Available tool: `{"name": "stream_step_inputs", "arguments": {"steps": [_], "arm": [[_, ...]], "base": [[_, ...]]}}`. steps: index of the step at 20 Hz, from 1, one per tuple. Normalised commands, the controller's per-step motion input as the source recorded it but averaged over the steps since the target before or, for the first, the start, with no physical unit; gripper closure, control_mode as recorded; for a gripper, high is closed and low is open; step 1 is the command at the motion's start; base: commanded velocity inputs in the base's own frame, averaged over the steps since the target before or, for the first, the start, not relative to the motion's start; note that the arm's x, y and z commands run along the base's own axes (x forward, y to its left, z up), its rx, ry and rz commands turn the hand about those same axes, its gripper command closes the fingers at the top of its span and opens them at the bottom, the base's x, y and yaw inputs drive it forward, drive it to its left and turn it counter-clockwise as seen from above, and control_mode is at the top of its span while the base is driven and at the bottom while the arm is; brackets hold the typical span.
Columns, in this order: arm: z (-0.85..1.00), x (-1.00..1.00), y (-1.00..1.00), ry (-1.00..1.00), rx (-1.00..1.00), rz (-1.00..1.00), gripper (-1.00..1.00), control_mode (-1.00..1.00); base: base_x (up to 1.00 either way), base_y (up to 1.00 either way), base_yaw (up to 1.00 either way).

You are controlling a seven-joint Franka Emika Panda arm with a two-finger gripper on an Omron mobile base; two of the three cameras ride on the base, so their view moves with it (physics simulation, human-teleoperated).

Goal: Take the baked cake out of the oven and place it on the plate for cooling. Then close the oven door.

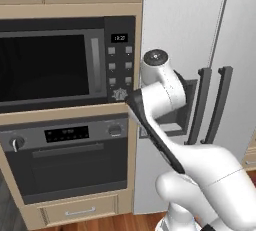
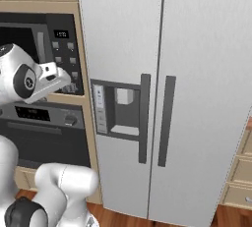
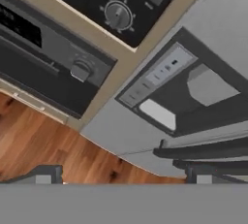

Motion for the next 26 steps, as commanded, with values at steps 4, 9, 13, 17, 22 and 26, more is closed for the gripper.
{"name": "stream_step_inputs", "arguments": {"steps": [4,9,13,17,22,26], "arm": [[-0.28,-0.08,0.50,0.03,-0.35,0.12,-1.00,-1.00],[-0.24,-0.24,0.50,-0.11,-0.18,0.11,-1.00,-1.00],[-0.26,-0.19,0.57,0.00,-0.23,0.10,-1.00,-1.00],[-0.20,-0.19,0.51,0.01,-0.17,0.13,-1.00,-1.00],[-0.20,-0.12,0.44,0.05,-0.15,0.11,-1.00,-1.00],[-0.29,-0.01,0.51,0.00,-0.19,0.10,-1.00,-1.00]], "base": [[0.00,0.00,0.00],[0.00,0.00,0.00],[0.00,0.00,0.00],[0.00,0.00,0.00],[0.00,0.00,0.00],[0.00,0.00,0.00]]}}
